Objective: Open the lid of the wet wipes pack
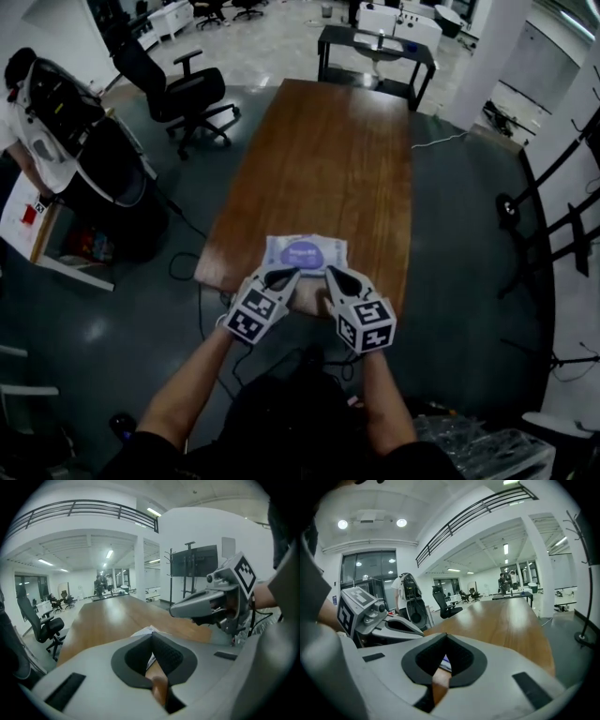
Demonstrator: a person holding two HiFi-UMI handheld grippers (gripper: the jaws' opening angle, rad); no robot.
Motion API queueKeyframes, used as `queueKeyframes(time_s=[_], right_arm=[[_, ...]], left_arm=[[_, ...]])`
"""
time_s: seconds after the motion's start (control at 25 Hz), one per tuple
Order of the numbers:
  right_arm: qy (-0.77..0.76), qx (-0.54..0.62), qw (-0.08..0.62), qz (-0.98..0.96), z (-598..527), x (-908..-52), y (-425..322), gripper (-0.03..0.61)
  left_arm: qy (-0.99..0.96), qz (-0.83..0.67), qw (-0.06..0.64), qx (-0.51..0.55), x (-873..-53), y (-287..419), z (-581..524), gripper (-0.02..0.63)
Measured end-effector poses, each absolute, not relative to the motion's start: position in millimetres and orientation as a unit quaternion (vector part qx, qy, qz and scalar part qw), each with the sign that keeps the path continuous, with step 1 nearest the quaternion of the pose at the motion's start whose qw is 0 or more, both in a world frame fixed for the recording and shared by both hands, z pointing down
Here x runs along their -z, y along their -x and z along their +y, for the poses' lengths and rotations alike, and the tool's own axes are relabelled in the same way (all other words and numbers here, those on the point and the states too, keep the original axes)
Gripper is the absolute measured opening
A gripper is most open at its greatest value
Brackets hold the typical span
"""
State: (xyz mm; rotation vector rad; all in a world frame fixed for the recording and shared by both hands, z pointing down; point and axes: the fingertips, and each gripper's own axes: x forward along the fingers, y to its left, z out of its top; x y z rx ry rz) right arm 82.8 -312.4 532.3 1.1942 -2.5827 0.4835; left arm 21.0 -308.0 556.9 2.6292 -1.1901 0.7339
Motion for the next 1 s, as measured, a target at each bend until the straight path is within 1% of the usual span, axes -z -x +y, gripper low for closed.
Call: queueKeyframes(time_s=[0.12,0.36,0.44,0.6,0.76,0.92,1.0], right_arm=[[-0.4,-0.166,0.155,-0.888,-325.3,-553.8,-88.0,0.011],[-0.423,-0.17,0.234,-0.859,-353.2,-599.5,-88.0,0.011],[-0.431,-0.172,0.252,-0.849,-360.5,-612.2,-87.6,0.011],[-0.438,-0.187,0.268,-0.838,-367.5,-625.4,-89.0,0.011],[-0.435,-0.203,0.291,-0.828,-365.5,-636.1,-90.3,0.011],[-0.436,-0.211,0.318,-0.815,-365.7,-647.2,-90.5,0.011],[-0.439,-0.217,0.324,-0.81,-367.4,-649.7,-88.4,0.011]], left_arm=[[-0.87,-0.4,0.084,-0.274,-574.6,-26.1,-319.8,0.006],[-0.867,-0.362,0.07,-0.335,-607.5,-23.2,-344.6,0.008],[-0.869,-0.337,0.071,-0.355,-616.9,-20.9,-347.6,0.081],[-0.874,-0.287,0.052,-0.389,-626.3,-21.8,-354.3,0.13],[-0.876,-0.233,0.029,-0.422,-635.7,-28.7,-356.2,0.218],[-0.874,-0.204,0.016,-0.44,-640.4,-29.2,-363.0,0.25],[-0.872,-0.191,0.009,-0.45,-643.8,-25.5,-365.6,0.251]])
